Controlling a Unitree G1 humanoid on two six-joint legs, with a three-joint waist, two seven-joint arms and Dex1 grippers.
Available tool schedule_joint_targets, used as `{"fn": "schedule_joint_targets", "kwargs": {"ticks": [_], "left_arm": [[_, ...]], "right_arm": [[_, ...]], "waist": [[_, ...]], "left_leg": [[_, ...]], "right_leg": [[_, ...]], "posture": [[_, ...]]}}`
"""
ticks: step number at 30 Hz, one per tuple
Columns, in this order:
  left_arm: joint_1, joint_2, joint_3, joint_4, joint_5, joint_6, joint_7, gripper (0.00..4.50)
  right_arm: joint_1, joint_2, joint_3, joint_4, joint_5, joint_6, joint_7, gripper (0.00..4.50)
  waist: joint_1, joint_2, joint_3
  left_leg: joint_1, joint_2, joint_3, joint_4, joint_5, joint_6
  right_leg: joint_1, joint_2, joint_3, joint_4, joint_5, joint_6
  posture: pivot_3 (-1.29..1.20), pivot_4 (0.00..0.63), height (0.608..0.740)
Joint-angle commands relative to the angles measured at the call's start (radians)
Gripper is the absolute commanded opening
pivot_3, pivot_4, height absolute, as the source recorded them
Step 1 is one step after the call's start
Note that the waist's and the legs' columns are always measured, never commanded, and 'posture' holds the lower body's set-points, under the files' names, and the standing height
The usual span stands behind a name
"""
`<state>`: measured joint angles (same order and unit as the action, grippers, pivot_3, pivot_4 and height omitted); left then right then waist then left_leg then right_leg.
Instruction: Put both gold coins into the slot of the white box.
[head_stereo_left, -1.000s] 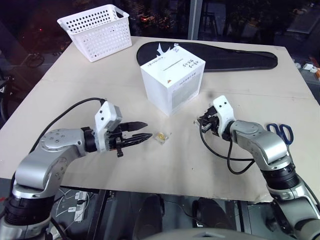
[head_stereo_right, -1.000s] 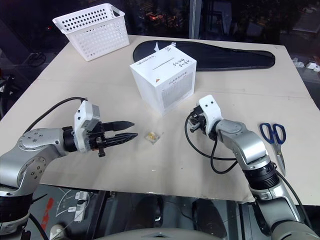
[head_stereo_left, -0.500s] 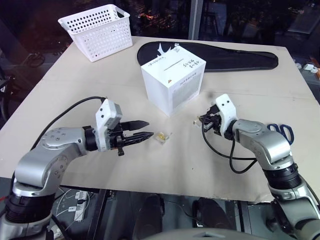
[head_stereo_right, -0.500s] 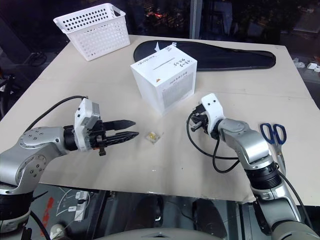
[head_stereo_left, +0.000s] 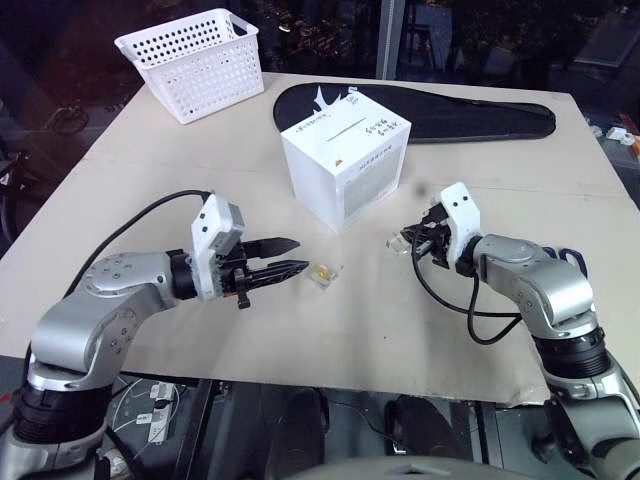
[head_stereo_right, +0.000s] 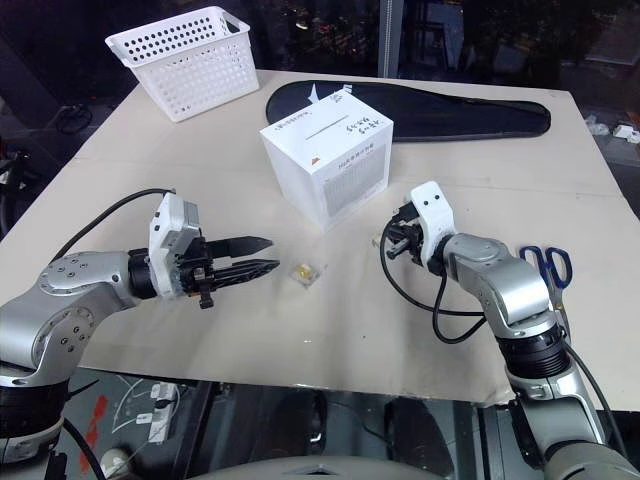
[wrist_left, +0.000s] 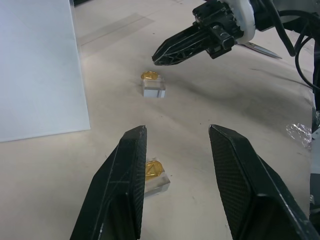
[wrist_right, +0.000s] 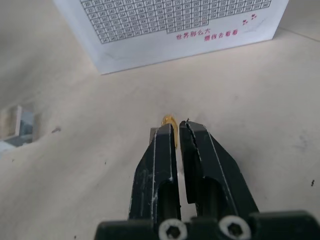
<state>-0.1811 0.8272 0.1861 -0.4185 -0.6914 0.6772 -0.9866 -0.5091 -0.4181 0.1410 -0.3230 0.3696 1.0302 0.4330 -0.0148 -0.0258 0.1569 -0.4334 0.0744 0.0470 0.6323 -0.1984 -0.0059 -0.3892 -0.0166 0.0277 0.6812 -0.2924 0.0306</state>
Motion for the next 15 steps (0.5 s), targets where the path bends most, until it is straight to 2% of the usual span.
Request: {"fn": "schedule_joint_targets", "kwargs": {"ticks": [1, 2, 4, 5, 8, 10, 11, 15], "left_arm": [[0.003, -0.001, 0.008, -0.007, -0.005, -0.02, -0.003, 1.96], [0.003, -0.001, 0.007, -0.007, -0.004, -0.021, -0.003, 1.96], [0.005, 0.0, 0.006, -0.006, -0.003, -0.025, -0.005, 1.96], [0.006, -0.001, 0.005, -0.006, -0.002, -0.026, -0.005, 1.96], [0.009, 0.0, 0.004, -0.007, -0.001, -0.029, -0.006, 1.96], [0.013, 0.0, 0.005, -0.008, 0.0, -0.031, -0.007, 1.96], [0.015, 0.001, 0.006, -0.007, 0.0, -0.033, -0.008, 1.96], [0.017, 0.002, 0.007, -0.003, 0.004, -0.039, -0.009, 1.96]], "right_arm": [[-0.006, 0.014, 0.007, -0.065, -0.004, -0.001, -0.016, 1.93], [-0.002, 0.015, 0.019, -0.068, -0.01, 0.0, -0.017, 2.45], [0.003, 0.015, 0.039, -0.067, -0.027, -0.004, -0.024, 3.19], [0.005, 0.018, 0.046, -0.058, -0.038, -0.011, -0.031, 3.19], [0.005, 0.035, 0.048, -0.038, -0.062, -0.029, -0.056, 2.56], [0.004, 0.04, 0.049, -0.035, -0.071, -0.03, -0.061, 1.64], [0.005, 0.039, 0.053, -0.034, -0.075, -0.029, -0.062, 1.4], [0.001, 0.044, 0.06, -0.021, -0.088, -0.029, -0.06, 1.4]], "waist": [[-0.001, 0.0, 0.0], [0.0, 0.0, 0.0], [0.0, 0.0, 0.0], [0.0, 0.0, 0.0], [0.0, 0.0, 0.0], [0.001, 0.0, 0.0], [0.001, 0.0, 0.0], [0.0, 0.0, 0.0]], "left_leg": [[0.0, 0.0, 0.0, 0.0, 0.0, 0.0], [0.0, 0.0, 0.0, 0.0, 0.0, 0.0], [0.0, 0.0, 0.0, 0.0, 0.0, 0.0], [0.0, 0.0, 0.0, 0.0, 0.0, 0.0], [0.0, 0.0, 0.0, 0.0, 0.0, 0.0], [0.0, 0.0, 0.0, 0.0, 0.0, 0.0], [0.0, 0.0, 0.0, 0.0, 0.0, 0.0], [0.0, 0.0, 0.0, 0.0, 0.0, 0.0]], "right_leg": [[0.0, 0.0, 0.0, 0.0, 0.0, 0.0], [0.0, 0.0, 0.0, 0.0, 0.0, 0.0], [0.0, 0.0, 0.0, 0.0, 0.0, 0.0], [0.0, 0.0, 0.0, 0.0, 0.0, 0.0], [0.0, 0.0, 0.0, 0.0, 0.0, 0.0], [0.0, 0.0, 0.0, 0.0, 0.0, 0.0], [0.0, 0.0, 0.0, 0.0, 0.0, 0.0], [0.0, 0.0, 0.0, 0.0, 0.0, 0.0]], "posture": [[0.0, 0.15, 0.74], [0.0, 0.15, 0.74], [0.0, 0.15, 0.74], [0.0, 0.15, 0.74], [0.0, 0.15, 0.74], [0.0, 0.15, 0.74], [0.0, 0.15, 0.74], [0.0, 0.15, 0.74]]}}
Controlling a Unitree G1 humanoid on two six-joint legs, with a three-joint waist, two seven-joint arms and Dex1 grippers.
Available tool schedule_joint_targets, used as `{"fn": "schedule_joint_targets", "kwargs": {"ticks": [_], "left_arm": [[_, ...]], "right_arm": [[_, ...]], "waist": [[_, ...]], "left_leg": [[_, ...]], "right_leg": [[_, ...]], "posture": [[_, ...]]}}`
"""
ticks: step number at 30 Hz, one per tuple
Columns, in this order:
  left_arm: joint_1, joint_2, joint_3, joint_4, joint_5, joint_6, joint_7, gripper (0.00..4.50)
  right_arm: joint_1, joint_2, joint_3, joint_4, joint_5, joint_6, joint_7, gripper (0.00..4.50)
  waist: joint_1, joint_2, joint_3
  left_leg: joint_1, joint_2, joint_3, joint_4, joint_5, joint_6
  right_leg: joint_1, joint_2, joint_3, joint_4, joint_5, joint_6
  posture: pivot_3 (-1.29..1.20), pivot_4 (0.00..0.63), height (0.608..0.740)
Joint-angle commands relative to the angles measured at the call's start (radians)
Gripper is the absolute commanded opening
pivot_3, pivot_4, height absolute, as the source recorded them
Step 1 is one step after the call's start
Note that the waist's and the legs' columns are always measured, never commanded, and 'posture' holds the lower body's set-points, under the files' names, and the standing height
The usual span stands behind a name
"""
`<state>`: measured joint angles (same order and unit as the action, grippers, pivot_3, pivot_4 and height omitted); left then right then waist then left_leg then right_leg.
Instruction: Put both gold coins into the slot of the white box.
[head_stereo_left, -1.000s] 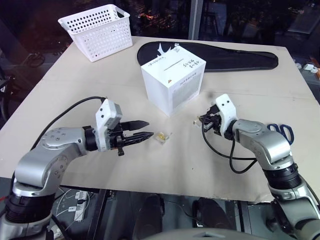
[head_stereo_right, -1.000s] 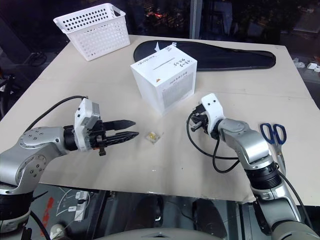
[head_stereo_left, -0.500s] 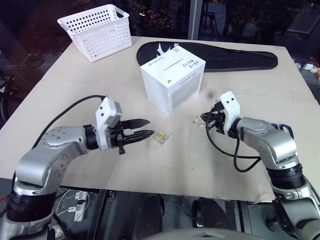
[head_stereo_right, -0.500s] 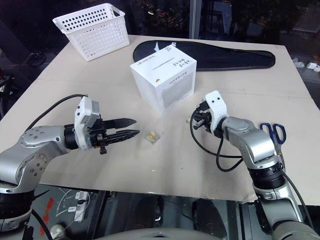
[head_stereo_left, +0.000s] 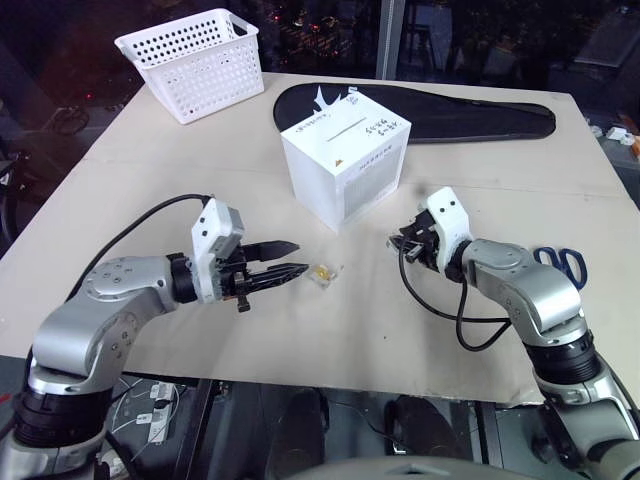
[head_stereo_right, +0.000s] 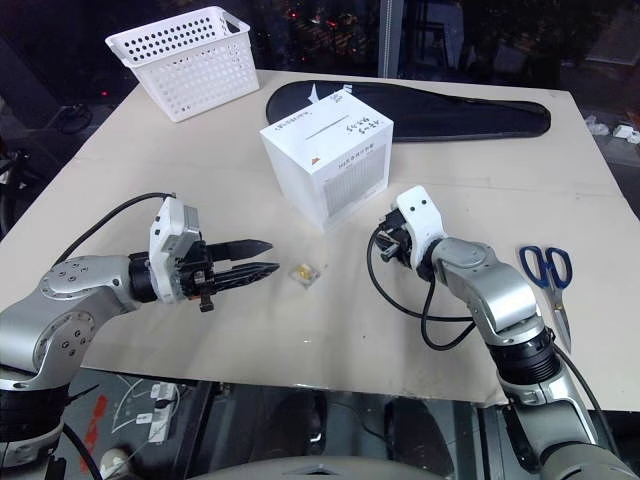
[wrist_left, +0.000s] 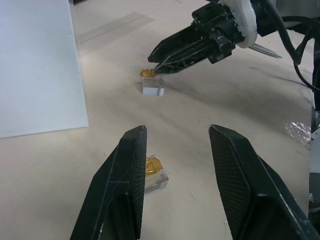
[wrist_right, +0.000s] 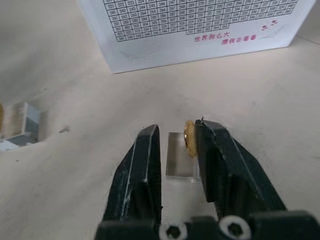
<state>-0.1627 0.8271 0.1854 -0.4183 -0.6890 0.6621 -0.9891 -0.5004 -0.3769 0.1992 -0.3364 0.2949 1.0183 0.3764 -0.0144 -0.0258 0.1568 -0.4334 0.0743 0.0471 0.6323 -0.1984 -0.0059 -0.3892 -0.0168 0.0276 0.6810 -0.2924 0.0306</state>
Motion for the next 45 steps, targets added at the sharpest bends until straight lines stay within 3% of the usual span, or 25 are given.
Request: {"fn": "schedule_joint_targets", "kwargs": {"ticks": [1, 13, 16, 17, 29, 33, 37, 38, 41, 45], "left_arm": [[0.0, 0.002, 0.008, -0.004, 0.002, -0.025, -0.007, 1.96], [0.011, 0.004, 0.008, -0.007, 0.003, -0.036, -0.003, 1.96], [0.012, 0.004, 0.009, -0.005, 0.003, -0.037, -0.003, 1.96], [0.013, 0.004, 0.01, -0.005, 0.004, -0.038, -0.003, 1.96], [0.009, -0.004, 0.017, -0.003, -0.011, -0.031, 0.006, 1.96], [-0.024, -0.013, 0.025, -0.003, -0.06, 0.013, 0.019, 1.96], [-0.096, -0.008, 0.025, -0.002, -0.152, 0.091, 0.007, 1.96], [-0.117, -0.006, 0.024, -0.004, -0.186, 0.119, 0.003, 1.41], [-0.2, -0.017, 0.021, -0.004, -0.273, 0.191, 0.028, 0.31], [-0.285, -0.026, 0.005, -0.007, -0.348, 0.255, 0.051, 0.14]], "right_arm": [[-0.008, 0.004, 0.003, -0.004, -0.016, -0.018, -0.002, 1.4], [-0.015, 0.014, 0.012, 0.045, -0.046, -0.04, 0.006, 1.4], [-0.018, 0.019, 0.008, 0.061, -0.054, -0.044, 0.004, 0.59], [-0.019, 0.019, 0.007, 0.067, -0.058, -0.046, 0.003, 0.1], [-0.014, 0.01, -0.012, 0.062, -0.058, -0.076, 0.031, 0.03], [-0.003, -0.006, -0.085, -0.016, 0.042, -0.106, 0.127, 0.03], [0.012, -0.034, -0.181, -0.162, 0.262, -0.046, 0.276, 0.03], [0.009, -0.039, -0.199, -0.188, 0.308, -0.023, 0.292, 0.0], [-0.008, -0.064, -0.223, -0.244, 0.418, 0.027, 0.326, 0.0], [-0.018, -0.094, -0.216, -0.259, 0.461, 0.024, 0.332, 0.0]], "waist": [[0.0, 0.0, 0.0], [0.0, 0.0, 0.0], [0.0, 0.0, 0.0], [0.0, 0.0, 0.0], [0.0, 0.0, 0.0], [0.001, 0.0, 0.0], [0.003, 0.0, 0.001], [0.002, 0.0, 0.001], [0.001, 0.0, 0.001], [0.0, 0.0, 0.001]], "left_leg": [[0.0, 0.0, 0.0, 0.0, 0.0, 0.0], [0.0, 0.0, 0.0, 0.0, 0.0, 0.0], [0.0, 0.0, 0.0, 0.0, 0.0, 0.0], [0.0, 0.0, 0.0, 0.0, 0.0, 0.0], [0.0, 0.0, 0.0, 0.0, 0.0, 0.0], [0.0, 0.0, 0.0, 0.0, 0.0, 0.0], [0.0, 0.0, -0.001, 0.0, 0.0, 0.0], [0.0, 0.0, -0.001, 0.0, 0.0, 0.0], [0.0, 0.0, -0.001, 0.0, 0.0, 0.0], [0.001, 0.0, -0.001, 0.0, 0.0, 0.0]], "right_leg": [[0.0, 0.0, 0.0, 0.0, 0.0, 0.0], [0.0, 0.0, 0.0, 0.0, 0.0, 0.0], [0.0, 0.0, 0.0, 0.0, 0.0, 0.0], [0.0, 0.0, 0.0, 0.0, 0.0, 0.0], [0.0, 0.0, 0.0, 0.0, 0.0, 0.0], [0.0, 0.0, 0.0, 0.0, 0.0, 0.0], [0.0, 0.0, -0.001, 0.0, 0.0, 0.0], [0.001, 0.0, -0.001, 0.0, 0.0, 0.0], [0.001, 0.0, -0.001, 0.0, 0.0, 0.0], [0.001, 0.0, -0.001, 0.0, 0.0, 0.0]], "posture": [[0.0, 0.15, 0.74], [0.0, 0.15, 0.74], [0.0, 0.15, 0.74], [0.0, 0.15, 0.74], [0.0, 0.15, 0.74], [0.0, 0.15, 0.74], [0.0, 0.15, 0.74], [0.0, 0.15, 0.74], [0.0, 0.15, 0.74], [0.0, 0.15, 0.74]]}}
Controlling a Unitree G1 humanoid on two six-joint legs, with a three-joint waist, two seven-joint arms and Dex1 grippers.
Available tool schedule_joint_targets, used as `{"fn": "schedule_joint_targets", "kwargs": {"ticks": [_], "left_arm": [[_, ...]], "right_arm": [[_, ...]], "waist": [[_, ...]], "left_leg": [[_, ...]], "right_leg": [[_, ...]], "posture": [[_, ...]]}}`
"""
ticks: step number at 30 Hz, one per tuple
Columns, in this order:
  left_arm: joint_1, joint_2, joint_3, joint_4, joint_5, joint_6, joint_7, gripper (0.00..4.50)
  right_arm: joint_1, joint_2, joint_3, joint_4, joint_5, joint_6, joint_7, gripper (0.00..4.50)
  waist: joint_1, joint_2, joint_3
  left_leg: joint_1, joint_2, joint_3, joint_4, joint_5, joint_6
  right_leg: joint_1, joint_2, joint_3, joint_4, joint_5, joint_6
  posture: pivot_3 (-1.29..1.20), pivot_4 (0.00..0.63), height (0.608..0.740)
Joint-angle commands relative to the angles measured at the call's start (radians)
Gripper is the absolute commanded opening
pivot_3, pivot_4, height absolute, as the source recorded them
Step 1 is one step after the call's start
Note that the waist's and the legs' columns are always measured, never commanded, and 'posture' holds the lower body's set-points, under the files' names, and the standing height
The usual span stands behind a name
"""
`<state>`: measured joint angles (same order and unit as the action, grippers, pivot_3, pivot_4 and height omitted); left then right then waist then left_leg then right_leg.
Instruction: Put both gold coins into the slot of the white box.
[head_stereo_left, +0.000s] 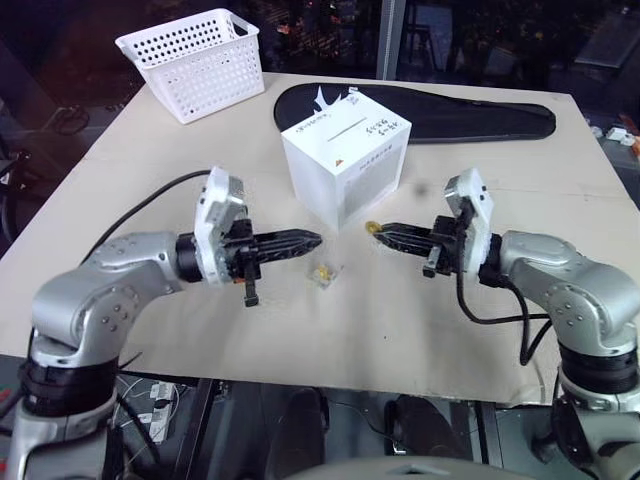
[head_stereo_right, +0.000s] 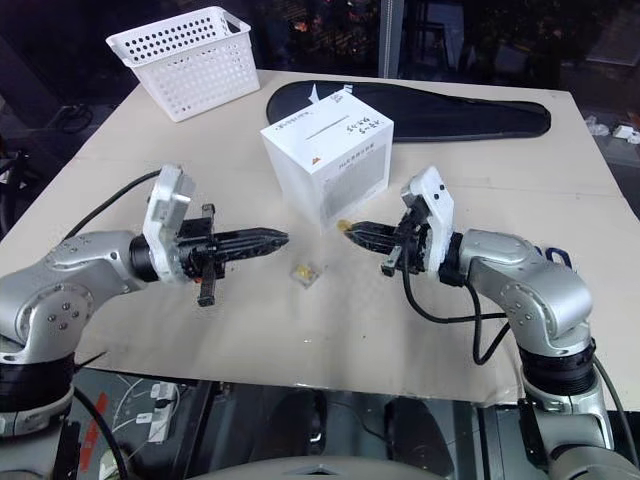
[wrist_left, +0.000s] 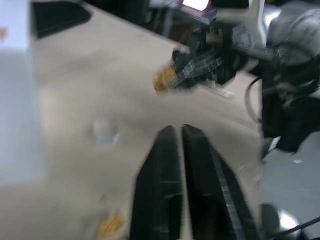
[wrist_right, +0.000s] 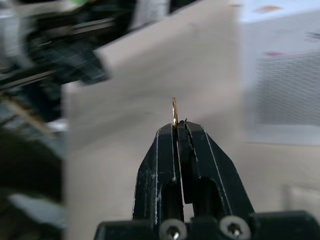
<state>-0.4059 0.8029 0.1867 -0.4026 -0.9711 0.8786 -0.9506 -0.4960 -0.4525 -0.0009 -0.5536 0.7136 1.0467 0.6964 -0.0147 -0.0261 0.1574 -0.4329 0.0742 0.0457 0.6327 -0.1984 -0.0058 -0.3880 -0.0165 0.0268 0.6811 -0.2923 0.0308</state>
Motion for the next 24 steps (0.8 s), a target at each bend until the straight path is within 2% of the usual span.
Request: {"fn": "schedule_joint_targets", "kwargs": {"ticks": [1, 9, 10, 11, 15, 17, 19, 20, 24], "left_arm": [[-0.057, -0.005, 0.0, -0.022, -0.076, 0.049, 0.02, 0.14], [-0.124, -0.012, -0.048, 0.004, -0.067, 0.06, -0.002, 0.14], [-0.129, -0.014, -0.053, 0.006, -0.049, 0.047, -0.001, 0.66], [-0.132, -0.016, -0.057, 0.01, -0.035, 0.039, 0.002, 0.87], [-0.142, -0.022, -0.07, 0.014, -0.034, 0.042, 0.0, 2.7], [-0.141, -0.024, -0.075, 0.012, -0.037, 0.044, -0.005, 2.7], [-0.14, -0.026, -0.079, 0.009, -0.033, 0.04, -0.008, 2.08], [-0.14, -0.027, -0.081, 0.008, -0.028, 0.036, -0.007, 1.44], [-0.145, -0.035, -0.082, 0.012, -0.031, 0.04, -0.005, 1.36]], "right_arm": [[-0.024, -0.022, -0.015, -0.043, 0.052, -0.008, 0.011, 0.0], [-0.049, -0.027, -0.008, -0.054, 0.113, -0.022, -0.012, 0.0], [-0.052, -0.029, -0.006, -0.054, 0.116, -0.023, -0.015, 0.0], [-0.054, -0.03, -0.005, -0.054, 0.121, -0.024, -0.016, 0.0], [-0.053, -0.038, -0.003, -0.056, 0.137, -0.028, -0.015, 0.0], [-0.05, -0.042, -0.002, -0.058, 0.142, -0.033, -0.014, 0.0], [-0.05, -0.044, 0.0, -0.057, 0.146, -0.038, -0.012, 0.0], [-0.051, -0.044, 0.002, -0.056, 0.147, -0.041, -0.011, 0.0], [-0.059, -0.044, 0.017, -0.057, 0.157, -0.047, -0.01, 0.0]], "waist": [[0.0, 0.0, 0.0], [0.001, 0.0, 0.0], [0.001, 0.0, 0.0], [0.001, 0.0, 0.0], [0.001, 0.0, 0.0], [0.001, 0.0, 0.0], [0.001, 0.0, 0.0], [0.001, 0.0, 0.0], [0.001, 0.0, 0.0]], "left_leg": [[0.0, 0.0, 0.0, 0.0, 0.0, 0.0], [0.0, 0.0, 0.0, 0.0, 0.0, 0.0], [0.0, 0.0, 0.0, 0.0, 0.0, 0.0], [0.0, 0.0, 0.0, 0.0, 0.0, 0.0], [0.0, 0.0, 0.0, 0.0, 0.0, 0.0], [0.0, 0.0, 0.0, 0.0, 0.0, 0.0], [0.0, 0.0, 0.0, 0.0, 0.0, 0.0], [0.0, 0.0, 0.0, 0.0, 0.0, 0.0], [0.0, 0.0, 0.0, 0.0, 0.0, 0.0]], "right_leg": [[0.0, 0.0, 0.0, 0.0, 0.0, 0.0], [0.0, 0.0, 0.0, 0.0, 0.0, 0.0], [0.0, 0.0, 0.0, 0.0, 0.0, 0.0], [0.0, 0.0, 0.0, 0.0, 0.0, 0.0], [0.0, 0.0, 0.0, 0.0, 0.0, 0.0], [0.0, 0.0, 0.0, 0.0, 0.0, 0.0], [0.0, 0.0, 0.0, 0.0, 0.0, 0.0], [0.0, 0.0, 0.0, 0.0, 0.0, 0.0], [0.0, 0.0, 0.0, 0.0, 0.0, 0.0]], "posture": [[0.0, 0.15, 0.74], [0.0, 0.15, 0.74], [0.0, 0.15, 0.74], [0.0, 0.15, 0.74], [0.0, 0.15, 0.74], [0.0, 0.15, 0.74], [0.0, 0.15, 0.74], [0.0, 0.15, 0.74], [0.0, 0.15, 0.74]]}}
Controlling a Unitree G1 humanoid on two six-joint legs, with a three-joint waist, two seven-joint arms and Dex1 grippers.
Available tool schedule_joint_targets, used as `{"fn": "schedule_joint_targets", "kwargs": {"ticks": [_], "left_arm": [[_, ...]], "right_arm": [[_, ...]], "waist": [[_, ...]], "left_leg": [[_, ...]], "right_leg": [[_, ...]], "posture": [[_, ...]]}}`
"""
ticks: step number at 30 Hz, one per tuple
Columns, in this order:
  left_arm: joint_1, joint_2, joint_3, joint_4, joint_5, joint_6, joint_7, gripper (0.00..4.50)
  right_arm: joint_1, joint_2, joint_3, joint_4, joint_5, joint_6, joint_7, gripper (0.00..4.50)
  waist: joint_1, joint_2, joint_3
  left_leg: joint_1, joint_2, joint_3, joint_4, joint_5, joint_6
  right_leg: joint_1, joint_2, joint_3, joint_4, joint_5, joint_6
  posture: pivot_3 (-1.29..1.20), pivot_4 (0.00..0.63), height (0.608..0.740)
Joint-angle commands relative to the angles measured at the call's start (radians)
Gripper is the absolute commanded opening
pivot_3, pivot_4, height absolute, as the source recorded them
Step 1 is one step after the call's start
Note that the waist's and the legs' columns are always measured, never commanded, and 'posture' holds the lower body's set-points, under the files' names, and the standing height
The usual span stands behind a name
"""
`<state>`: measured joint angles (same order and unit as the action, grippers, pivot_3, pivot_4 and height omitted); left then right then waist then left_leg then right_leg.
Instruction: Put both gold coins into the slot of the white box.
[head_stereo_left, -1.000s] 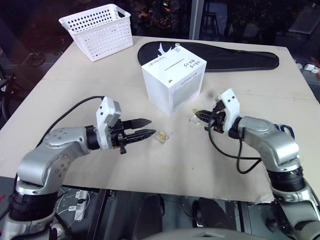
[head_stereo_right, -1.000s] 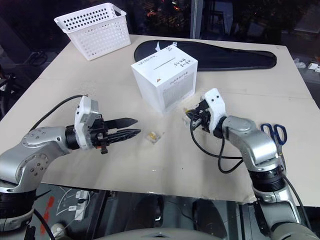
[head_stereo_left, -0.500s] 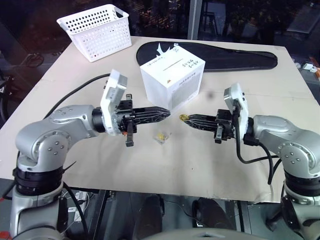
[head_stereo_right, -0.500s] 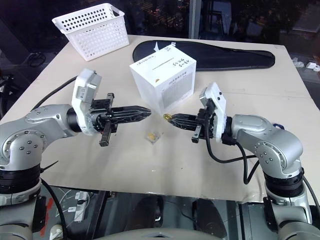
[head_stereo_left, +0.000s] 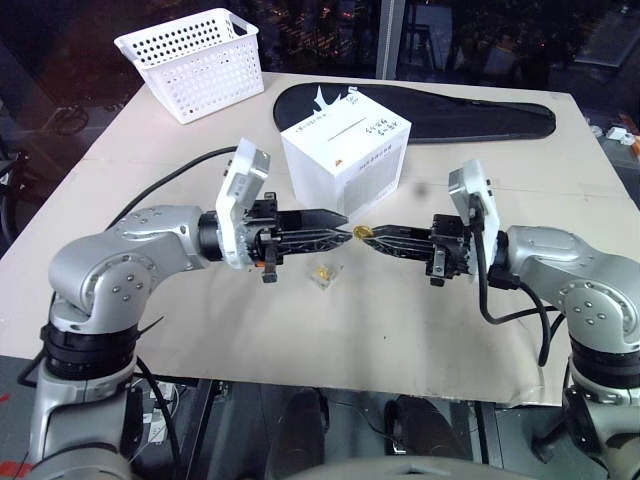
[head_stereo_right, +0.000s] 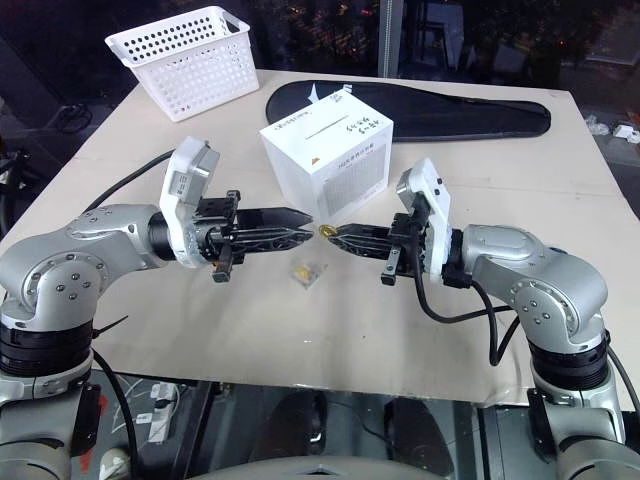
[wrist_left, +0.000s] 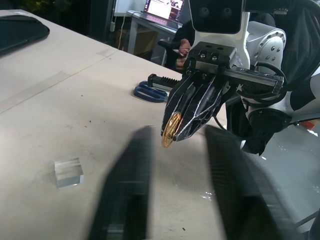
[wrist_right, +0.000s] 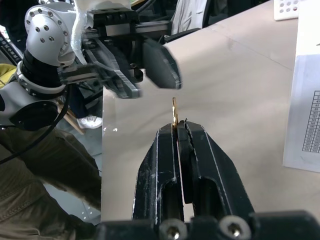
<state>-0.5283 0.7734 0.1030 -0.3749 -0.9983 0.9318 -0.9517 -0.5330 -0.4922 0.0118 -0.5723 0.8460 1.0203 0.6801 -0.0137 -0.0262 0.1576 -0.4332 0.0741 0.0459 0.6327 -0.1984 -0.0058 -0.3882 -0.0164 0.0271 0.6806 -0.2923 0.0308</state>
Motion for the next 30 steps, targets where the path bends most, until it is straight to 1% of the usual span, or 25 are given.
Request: {"fn": "schedule_joint_targets", "kwargs": {"ticks": [1, 10, 12, 14, 15, 25, 27, 28, 30], "left_arm": [[-0.023, -0.007, 0.002, -0.015, -0.004, -0.012, -0.004, 1.36], [-0.03, -0.012, -0.008, -0.01, -0.007, -0.004, -0.016, 1.36], [-0.025, -0.012, -0.011, -0.011, -0.005, -0.007, -0.021, 0.84], [-0.025, -0.015, -0.011, -0.01, -0.007, -0.006, -0.022, 0.22], [-0.026, -0.017, -0.009, -0.009, -0.01, -0.004, -0.022, 0.09], [-0.029, -0.025, 0.004, -0.01, -0.044, 0.015, -0.019, 0.09], [-0.03, -0.027, 0.02, -0.002, -0.058, 0.024, -0.006, 0.0], [-0.029, -0.026, 0.026, 0.0, -0.061, 0.026, -0.001, 0.0], [-0.026, -0.025, 0.045, 0.004, -0.078, 0.037, 0.015, 0.0]], "right_arm": [[-0.025, -0.004, 0.008, -0.038, 0.026, -0.021, 0.005, 0.0], [-0.065, -0.006, 0.019, -0.033, 0.057, -0.018, 0.006, 0.0], [-0.073, -0.007, 0.018, -0.032, 0.064, -0.018, 0.007, 0.0], [-0.077, -0.008, 0.018, -0.033, 0.073, -0.016, 0.008, 0.0], [-0.078, -0.009, 0.018, -0.034, 0.078, -0.014, 0.008, 0.0], [-0.073, -0.011, 0.025, -0.037, 0.102, -0.016, 0.008, 0.0], [-0.061, -0.002, 0.021, -0.032, 0.105, -0.022, 0.003, 0.62], [-0.055, -0.005, 0.019, -0.033, 0.106, -0.025, 0.008, 0.8], [-0.053, 0.0, 0.004, -0.031, 0.095, -0.035, -0.015, 1.71]], "waist": [[0.0, 0.0, 0.0], [0.0, 0.0, 0.0], [0.0, 0.0, 0.0], [0.0, 0.0, 0.0], [0.0, 0.0, 0.0], [0.0, 0.0, 0.0], [0.0, 0.0, 0.0], [0.0, 0.0, 0.0], [0.0, 0.0, 0.0]], "left_leg": [[0.0, 0.0, 0.0, 0.0, 0.0, 0.0], [0.0, 0.0, 0.0, 0.0, 0.0, 0.0], [0.0, 0.0, 0.0, 0.0, 0.0, 0.0], [0.0, 0.0, 0.0, 0.0, 0.0, 0.0], [0.0, 0.0, 0.0, 0.0, 0.0, 0.0], [0.0, 0.0, 0.0, 0.0, 0.0, 0.0], [0.0, 0.0, 0.0, 0.0, 0.0, 0.0], [0.0, 0.0, 0.0, 0.0, 0.0, 0.0], [0.0, 0.0, 0.0, 0.0, 0.0, 0.0]], "right_leg": [[0.0, 0.0, 0.0, 0.0, 0.0, 0.0], [0.0, 0.0, 0.0, 0.0, 0.0, 0.0], [0.0, 0.0, 0.0, 0.0, 0.0, 0.0], [0.0, 0.0, 0.0, 0.0, 0.0, 0.0], [0.0, 0.0, 0.0, 0.0, 0.0, 0.0], [0.0, 0.0, 0.0, 0.0, 0.0, 0.0], [0.0, 0.0, 0.0, 0.0, 0.0, 0.0], [0.0, 0.0, 0.0, 0.0, 0.0, 0.0], [0.0, 0.0, 0.0, 0.0, 0.0, 0.0]], "posture": [[0.0, 0.15, 0.74], [0.0, 0.15, 0.74], [0.0, 0.15, 0.74], [0.0, 0.15, 0.74], [0.0, 0.15, 0.74], [0.0, 0.15, 0.74], [0.0, 0.15, 0.74], [0.0, 0.15, 0.74], [0.0, 0.15, 0.74]]}}
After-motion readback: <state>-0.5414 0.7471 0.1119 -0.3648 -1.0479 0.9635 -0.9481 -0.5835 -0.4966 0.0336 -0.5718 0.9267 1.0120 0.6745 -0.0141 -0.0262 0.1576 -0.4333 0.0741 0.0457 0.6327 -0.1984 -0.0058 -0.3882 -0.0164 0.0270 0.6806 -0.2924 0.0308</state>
